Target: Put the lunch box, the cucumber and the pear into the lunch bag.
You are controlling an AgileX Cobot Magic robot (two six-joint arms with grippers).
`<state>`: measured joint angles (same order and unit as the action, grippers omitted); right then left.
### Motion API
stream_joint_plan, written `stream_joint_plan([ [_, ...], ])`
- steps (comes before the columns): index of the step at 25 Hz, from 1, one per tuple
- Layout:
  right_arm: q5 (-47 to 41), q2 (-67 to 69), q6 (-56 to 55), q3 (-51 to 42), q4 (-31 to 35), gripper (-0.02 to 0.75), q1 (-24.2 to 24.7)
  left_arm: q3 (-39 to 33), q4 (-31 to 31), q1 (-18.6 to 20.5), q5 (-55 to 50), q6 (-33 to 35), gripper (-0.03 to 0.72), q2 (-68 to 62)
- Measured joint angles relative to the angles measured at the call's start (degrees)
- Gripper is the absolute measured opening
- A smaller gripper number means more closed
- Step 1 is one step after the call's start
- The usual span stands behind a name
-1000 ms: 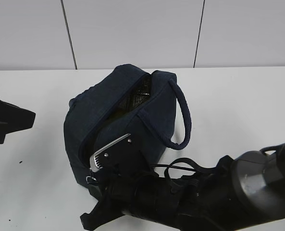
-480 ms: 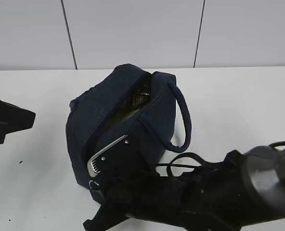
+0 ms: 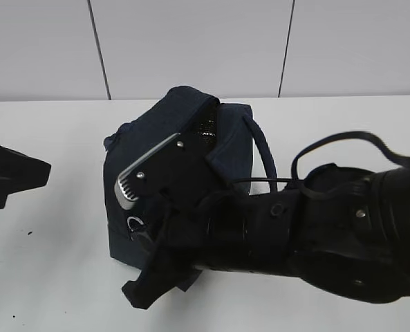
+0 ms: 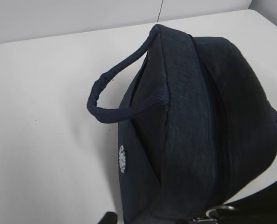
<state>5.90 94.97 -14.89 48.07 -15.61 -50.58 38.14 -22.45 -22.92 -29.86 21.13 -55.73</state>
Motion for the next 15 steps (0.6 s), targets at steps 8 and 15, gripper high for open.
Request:
stream_joint_plan([
  [8,-8.08,-1.06,0.00,6.60,-2.35,0.006,0.00,0.00,0.51,0.00,-0.77,2.09,0.238,-4.46],
  [15,-9.95,-3.96,0.00,7.42,-3.12,0.006,0.00,0.00,-0.10,0.00,1.89,8.72,0.239,-9.64],
])
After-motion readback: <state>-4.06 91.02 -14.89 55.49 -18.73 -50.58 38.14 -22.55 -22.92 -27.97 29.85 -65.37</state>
